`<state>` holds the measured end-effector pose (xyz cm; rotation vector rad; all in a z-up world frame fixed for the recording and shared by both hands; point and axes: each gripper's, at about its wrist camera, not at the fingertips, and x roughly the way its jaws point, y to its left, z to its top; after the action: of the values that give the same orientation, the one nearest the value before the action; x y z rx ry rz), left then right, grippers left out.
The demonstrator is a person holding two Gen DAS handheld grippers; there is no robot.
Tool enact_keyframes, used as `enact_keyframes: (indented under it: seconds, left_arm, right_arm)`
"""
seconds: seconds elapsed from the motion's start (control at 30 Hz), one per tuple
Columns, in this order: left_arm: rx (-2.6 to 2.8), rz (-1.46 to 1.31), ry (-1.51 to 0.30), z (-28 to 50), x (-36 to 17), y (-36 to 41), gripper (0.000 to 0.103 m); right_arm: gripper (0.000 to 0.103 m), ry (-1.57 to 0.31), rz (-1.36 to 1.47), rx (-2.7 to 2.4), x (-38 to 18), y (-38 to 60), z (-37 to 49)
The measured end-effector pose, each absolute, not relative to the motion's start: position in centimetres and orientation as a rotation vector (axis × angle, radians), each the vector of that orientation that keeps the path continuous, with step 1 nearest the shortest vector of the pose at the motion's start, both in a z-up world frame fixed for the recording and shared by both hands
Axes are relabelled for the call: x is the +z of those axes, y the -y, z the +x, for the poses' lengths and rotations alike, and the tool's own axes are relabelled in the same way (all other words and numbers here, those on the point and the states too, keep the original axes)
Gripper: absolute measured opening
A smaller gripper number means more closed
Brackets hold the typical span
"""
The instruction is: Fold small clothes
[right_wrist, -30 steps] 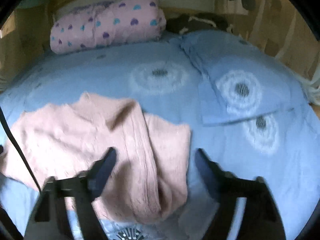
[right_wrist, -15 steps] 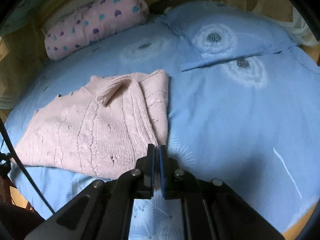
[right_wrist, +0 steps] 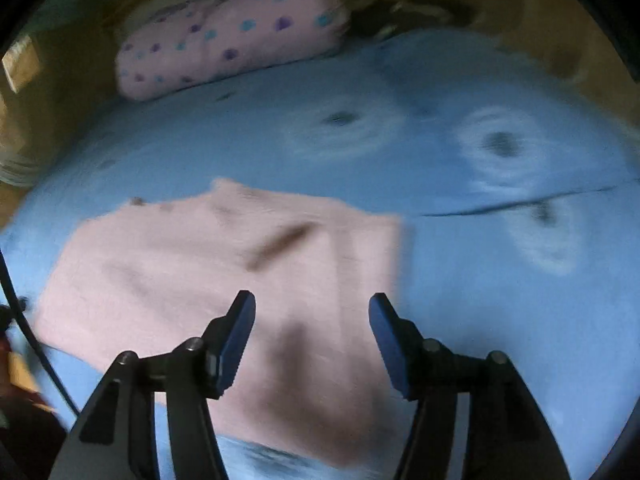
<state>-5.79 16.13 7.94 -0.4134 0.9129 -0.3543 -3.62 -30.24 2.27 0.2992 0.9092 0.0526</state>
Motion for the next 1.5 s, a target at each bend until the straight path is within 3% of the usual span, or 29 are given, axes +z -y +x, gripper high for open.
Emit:
enact_keyframes:
  seconds: [0.17,0.2,0.3,0.37,0.43,0.57,0.77,0.87,0.97,1.2,1.33,1.37,1.4,1.43,1.47,1.5]
  left_arm:
    - [-0.297,-0.3,-1.17,-2.9,3.2,-12.6,0.0]
    - [-0.289,-0.312,-1.174,-2.8,2.8,-12.8,0.0]
    - [-0.279,-0.345,-1.205,-2.3,3.4,-13.7,0.0]
    - [-0.271,-0.363,-1.206,-2.4,3.6,-14.4,0.0]
    - [-0.276,-0.413,-1.201,-2.9,3.6,-15.4,0.0]
    - [-0.257,-0.435,-1.176,-3.9,4.3,-16.6,0.0]
    - [-0.218,-0.427,-1.15,-4.6,4.8,-18.2,0.0]
    - [-0.175,-0.488,-1.138,-4.4,4.6,-18.9,0.0]
    - [-0.174,-0.534,-1.143,-4.1,4.0,-19.7,0.0]
    - [-0.164,-0.557,-1.146,-4.4,3.1,-20.1,0.0]
    - [-0.116,-0.569,-1.116,-5.4,3.6,-19.9,0.0]
    - [-0.108,-0.571,-1.099,-5.7,3.9,-19.7,0.0]
    - [-0.111,-0.571,-1.067,-6.3,4.5,-19.4,0.0]
    - [-0.137,-0.564,-1.008,-7.4,5.5,-18.8,0.0]
    - [-0.163,-0.553,-0.971,-8.1,6.2,-18.1,0.003]
    - [-0.208,-0.539,-0.929,-9.1,7.2,-17.1,0.019]
  right_arm:
    - [0.059,-1.014,0.565,0.116,-1.6,31.1,3.1]
    - [0.054,-0.952,0.621,0.082,-1.1,32.8,3.4]
    - [0.054,-0.72,0.823,-0.1,0.7,38.8,1.3]
    - [0.06,-0.572,0.882,-0.257,1.7,42.1,-1.6]
    - [0.065,-0.595,0.906,-0.26,1.5,43.4,-2.8]
    - [0.065,-0.806,0.709,-0.143,1.3,40.0,-3.3]
    - [0.064,-0.879,0.302,-0.103,0.9,31.6,-7.6]
    - [0.043,-0.953,0.221,-0.086,-1.1,30.2,-7.6]
    - [0.008,-0.951,0.187,-0.092,-0.9,30.3,-8.3]
    - [0.005,-0.894,0.344,-0.144,1.0,32.8,-11.9]
    - [0.011,-0.958,0.271,-0.131,-1.0,31.8,-11.0]
    - [0.018,-0.946,0.248,-0.154,-1.3,31.7,-11.2]
    - [0.044,-0.942,0.239,-0.178,-1.3,31.7,-11.1]
    - [0.061,-0.944,0.24,-0.206,-1.1,31.8,-11.3]
    - [0.064,-0.941,0.247,-0.208,-1.0,31.9,-11.4]
    - [0.066,-0.937,0.259,-0.195,-0.8,31.9,-11.6]
